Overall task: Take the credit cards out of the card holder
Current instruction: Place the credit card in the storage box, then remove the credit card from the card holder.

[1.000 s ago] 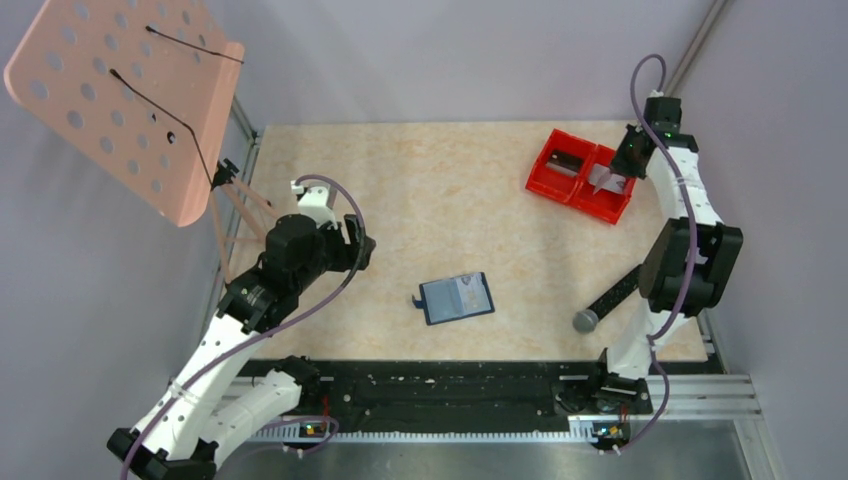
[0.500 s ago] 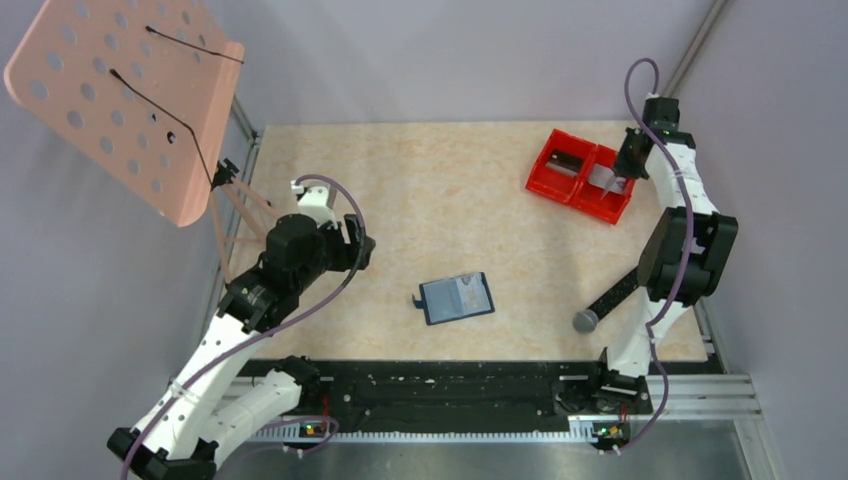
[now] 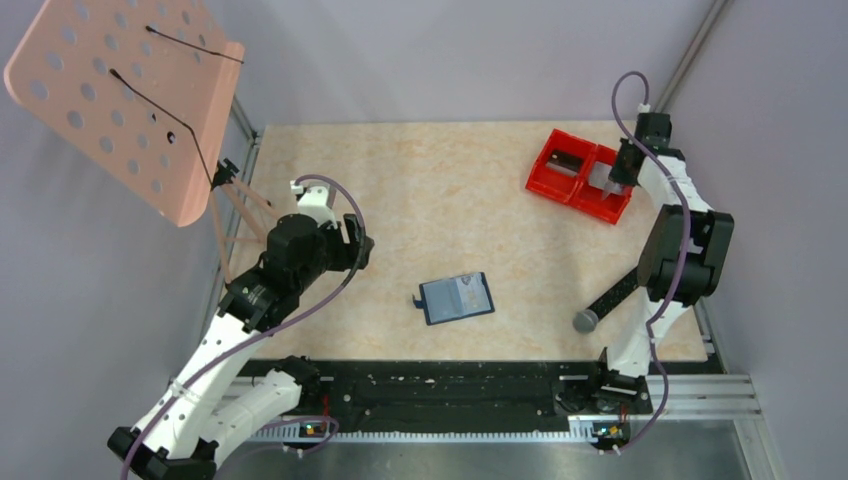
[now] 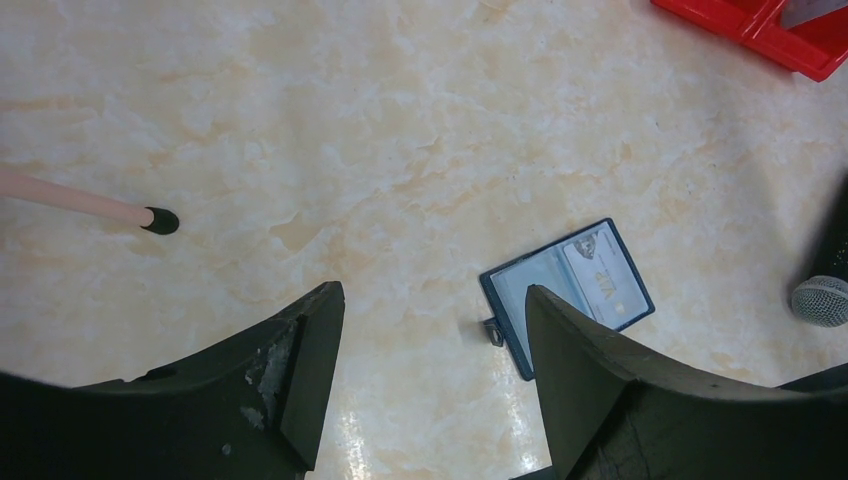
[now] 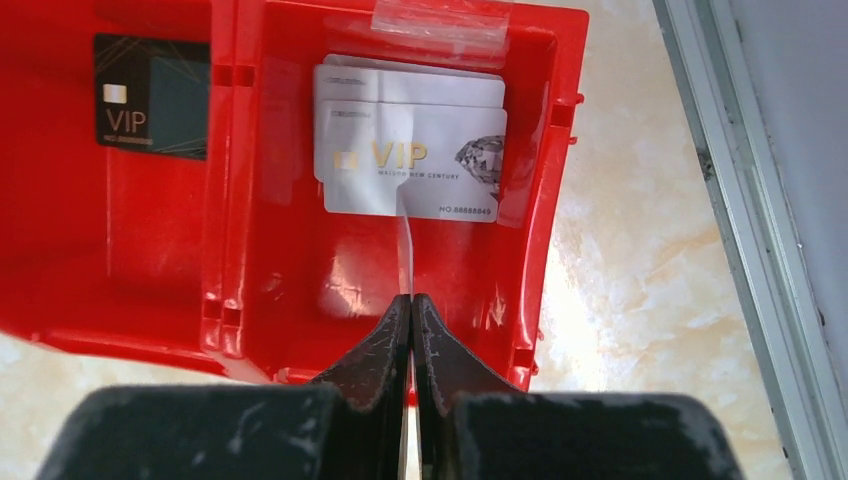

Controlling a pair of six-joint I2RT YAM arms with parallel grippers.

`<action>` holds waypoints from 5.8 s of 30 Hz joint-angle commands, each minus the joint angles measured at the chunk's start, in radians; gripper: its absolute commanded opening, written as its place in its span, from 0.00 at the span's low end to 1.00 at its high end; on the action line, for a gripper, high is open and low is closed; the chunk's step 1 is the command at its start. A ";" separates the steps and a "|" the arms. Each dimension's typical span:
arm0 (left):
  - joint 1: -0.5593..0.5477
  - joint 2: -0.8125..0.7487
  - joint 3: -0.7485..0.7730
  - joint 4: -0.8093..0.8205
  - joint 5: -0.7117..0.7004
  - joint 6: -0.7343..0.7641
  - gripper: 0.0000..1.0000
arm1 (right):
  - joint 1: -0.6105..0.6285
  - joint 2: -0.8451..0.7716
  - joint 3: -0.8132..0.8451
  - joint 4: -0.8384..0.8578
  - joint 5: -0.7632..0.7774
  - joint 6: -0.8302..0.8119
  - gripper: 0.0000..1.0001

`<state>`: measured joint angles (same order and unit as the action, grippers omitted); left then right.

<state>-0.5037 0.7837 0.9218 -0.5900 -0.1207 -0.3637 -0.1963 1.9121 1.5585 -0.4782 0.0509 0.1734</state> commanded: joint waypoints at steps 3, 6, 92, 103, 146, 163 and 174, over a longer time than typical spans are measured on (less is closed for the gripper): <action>0.004 0.008 -0.006 0.039 -0.012 0.009 0.72 | 0.024 -0.079 -0.099 0.198 0.068 -0.046 0.00; 0.004 0.011 -0.006 0.039 -0.015 0.012 0.72 | 0.027 -0.105 -0.154 0.268 0.073 -0.048 0.00; 0.028 0.041 -0.006 0.058 0.014 0.011 0.72 | -0.162 0.144 -0.052 0.467 -0.214 0.285 0.23; 0.027 0.026 -0.012 0.055 0.011 0.005 0.72 | -0.162 0.134 0.024 0.380 -0.220 0.292 0.27; -0.078 0.433 -0.247 0.503 0.557 -0.385 0.62 | 0.701 -0.440 -0.748 0.427 -0.417 0.413 0.28; -0.138 0.711 -0.241 0.813 0.558 -0.446 0.54 | 0.701 -0.452 -0.870 0.459 -0.452 0.374 0.23; -0.147 0.832 -0.291 0.956 0.579 -0.465 0.52 | 0.701 -0.414 -0.903 0.492 -0.447 0.376 0.24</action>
<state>-0.6453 1.5837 0.6491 0.2691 0.4389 -0.8181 0.5011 1.4914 0.6739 -0.0410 -0.3908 0.5606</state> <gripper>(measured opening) 0.524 0.237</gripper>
